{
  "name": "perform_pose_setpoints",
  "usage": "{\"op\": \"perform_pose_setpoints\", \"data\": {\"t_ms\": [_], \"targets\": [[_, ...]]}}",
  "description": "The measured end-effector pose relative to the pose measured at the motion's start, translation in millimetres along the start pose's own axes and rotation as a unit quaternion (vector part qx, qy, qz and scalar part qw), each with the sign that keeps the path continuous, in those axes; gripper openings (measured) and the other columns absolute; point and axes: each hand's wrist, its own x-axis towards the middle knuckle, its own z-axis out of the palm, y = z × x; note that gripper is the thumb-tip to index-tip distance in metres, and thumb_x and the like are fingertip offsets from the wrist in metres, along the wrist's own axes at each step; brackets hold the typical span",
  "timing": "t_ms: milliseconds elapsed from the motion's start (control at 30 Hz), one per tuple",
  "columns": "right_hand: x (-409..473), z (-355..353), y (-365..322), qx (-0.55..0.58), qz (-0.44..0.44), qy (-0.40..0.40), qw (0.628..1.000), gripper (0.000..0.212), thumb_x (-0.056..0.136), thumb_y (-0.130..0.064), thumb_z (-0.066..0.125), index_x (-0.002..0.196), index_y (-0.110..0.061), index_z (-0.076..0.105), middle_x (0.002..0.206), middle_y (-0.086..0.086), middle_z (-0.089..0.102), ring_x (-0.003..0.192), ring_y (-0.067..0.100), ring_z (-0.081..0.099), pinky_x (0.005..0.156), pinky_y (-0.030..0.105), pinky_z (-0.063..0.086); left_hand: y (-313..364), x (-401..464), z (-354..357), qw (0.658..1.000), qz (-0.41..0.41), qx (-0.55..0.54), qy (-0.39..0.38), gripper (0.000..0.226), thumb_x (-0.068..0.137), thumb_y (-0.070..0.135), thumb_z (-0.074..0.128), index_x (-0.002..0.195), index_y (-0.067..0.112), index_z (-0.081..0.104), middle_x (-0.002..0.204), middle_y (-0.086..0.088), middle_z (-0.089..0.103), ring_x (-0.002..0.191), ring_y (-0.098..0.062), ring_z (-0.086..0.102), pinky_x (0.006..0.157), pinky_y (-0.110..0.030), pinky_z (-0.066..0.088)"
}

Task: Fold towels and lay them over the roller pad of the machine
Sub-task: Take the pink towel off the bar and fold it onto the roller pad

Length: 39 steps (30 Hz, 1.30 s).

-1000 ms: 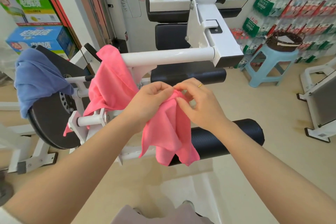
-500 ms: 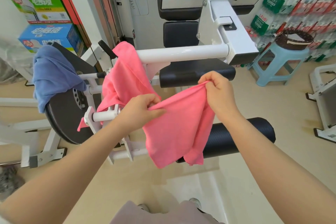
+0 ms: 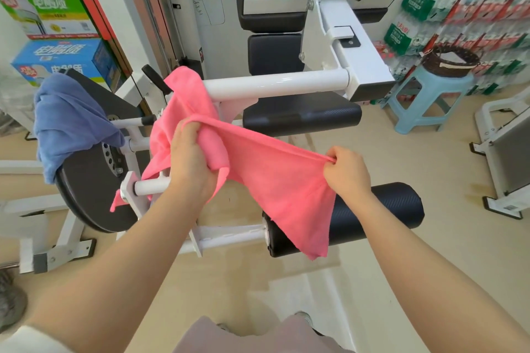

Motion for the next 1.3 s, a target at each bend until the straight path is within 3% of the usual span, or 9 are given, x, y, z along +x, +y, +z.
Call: {"op": "perform_pose_setpoints", "data": {"t_ms": [167, 400, 533, 600, 767, 967, 1100, 1167, 1300], "targets": [[0, 4, 14, 0.207, 0.088, -0.008, 0.974, 0.026, 0.084, 0.006, 0.031, 0.077, -0.008, 0.053, 0.074, 0.003, 0.051, 0.074, 0.019, 0.046, 0.056, 0.026, 0.033, -21, 5, -4, 0.95, 0.032, 0.31, 0.006, 0.021, 0.086, 0.017, 0.049, 0.106, 0.024, 0.052, 0.096, 0.005, 0.053, 0.096, -0.017, 0.052, 0.085, -0.031, 0.044], [-13, -30, -36, 0.272, -0.107, -0.246, 0.924, 0.03, 0.082, 0.007, 0.045, 0.069, -0.015, 0.061, 0.067, 0.001, 0.057, 0.066, 0.01, 0.052, 0.066, 0.024, 0.042, -51, -32, 24, 0.826, -0.015, 0.451, -0.338, 0.055, 0.083, 0.009, 0.063, 0.131, 0.026, 0.042, 0.085, -0.001, 0.063, 0.081, -0.015, 0.063, 0.079, -0.023, 0.049], [-18, -49, -43, 0.267, -0.211, -0.231, 0.912, 0.029, 0.08, 0.009, 0.048, 0.073, -0.015, 0.064, 0.073, -0.006, 0.063, 0.072, 0.002, 0.058, 0.073, 0.017, 0.048, -57, -42, 36, 0.72, 0.148, 0.563, -0.377, 0.013, 0.085, 0.022, 0.062, 0.092, 0.024, 0.052, 0.077, 0.012, 0.055, 0.072, -0.003, 0.054, 0.071, -0.022, 0.045], [-17, -56, -36, 0.27, -0.228, -0.196, 0.915, 0.037, 0.081, 0.009, 0.046, 0.075, -0.024, 0.062, 0.076, -0.012, 0.063, 0.072, -0.001, 0.057, 0.072, 0.015, 0.046, -54, -41, 38, 0.699, 0.2, 0.585, -0.36, 0.02, 0.091, 0.025, 0.056, 0.073, 0.019, 0.048, 0.06, 0.012, 0.044, 0.056, -0.003, 0.042, 0.059, -0.025, 0.036], [-15, -61, -14, 0.163, -0.194, -0.173, 0.952, 0.028, 0.086, -0.003, 0.049, 0.079, -0.031, 0.049, 0.077, -0.011, 0.052, 0.058, 0.003, 0.045, 0.052, 0.013, 0.035, -43, -47, 51, 0.902, 0.049, 0.305, -0.303, 0.041, 0.098, 0.012, 0.041, 0.061, 0.023, 0.054, 0.047, 0.009, 0.031, 0.041, -0.004, 0.027, 0.041, -0.015, 0.026], [-7, -69, 0, 0.13, -0.122, -0.081, 0.981, 0.035, 0.089, 0.0, 0.039, 0.062, -0.022, 0.042, 0.064, -0.004, 0.045, 0.059, 0.013, 0.043, 0.052, 0.022, 0.031, -33, -60, 69, 0.974, -0.011, 0.047, -0.22, 0.031, 0.098, 0.012, 0.033, 0.067, 0.016, 0.04, 0.04, 0.01, 0.031, 0.034, -0.001, 0.025, 0.036, -0.011, 0.02], [-5, -77, 16, 0.118, -0.069, -0.081, 0.987, 0.018, 0.094, -0.006, 0.04, 0.088, -0.02, 0.051, 0.077, -0.011, 0.05, 0.069, 0.01, 0.05, 0.053, 0.022, 0.039, -33, -42, 60, 0.995, -0.003, 0.001, -0.096, 0.033, 0.096, 0.013, 0.037, 0.063, 0.02, 0.036, 0.042, 0.01, 0.03, 0.034, -0.001, 0.026, 0.037, -0.012, 0.02], [-7, -80, 20, 0.121, -0.064, -0.105, 0.985, 0.012, 0.097, -0.015, 0.04, 0.097, -0.02, 0.051, 0.084, -0.012, 0.052, 0.075, 0.007, 0.051, 0.057, 0.02, 0.039, -43, -32, 56, 0.986, 0.026, 0.144, -0.082, 0.023, 0.094, 0.015, 0.04, 0.073, 0.019, 0.047, 0.049, 0.009, 0.034, 0.037, -0.003, 0.03, 0.039, -0.015, 0.024], [-15, -81, 14, 0.186, -0.108, -0.161, 0.963, 0.01, 0.093, -0.023, 0.05, 0.091, -0.023, 0.059, 0.084, -0.009, 0.061, 0.075, 0.004, 0.056, 0.061, 0.019, 0.04, -69, -46, 61, 0.878, 0.073, 0.399, -0.255, 0.04, 0.088, 0.014, 0.053, 0.123, 0.03, 0.043, 0.05, 0.01, 0.044, 0.044, -0.005, 0.04, 0.044, -0.018, 0.035]]}}
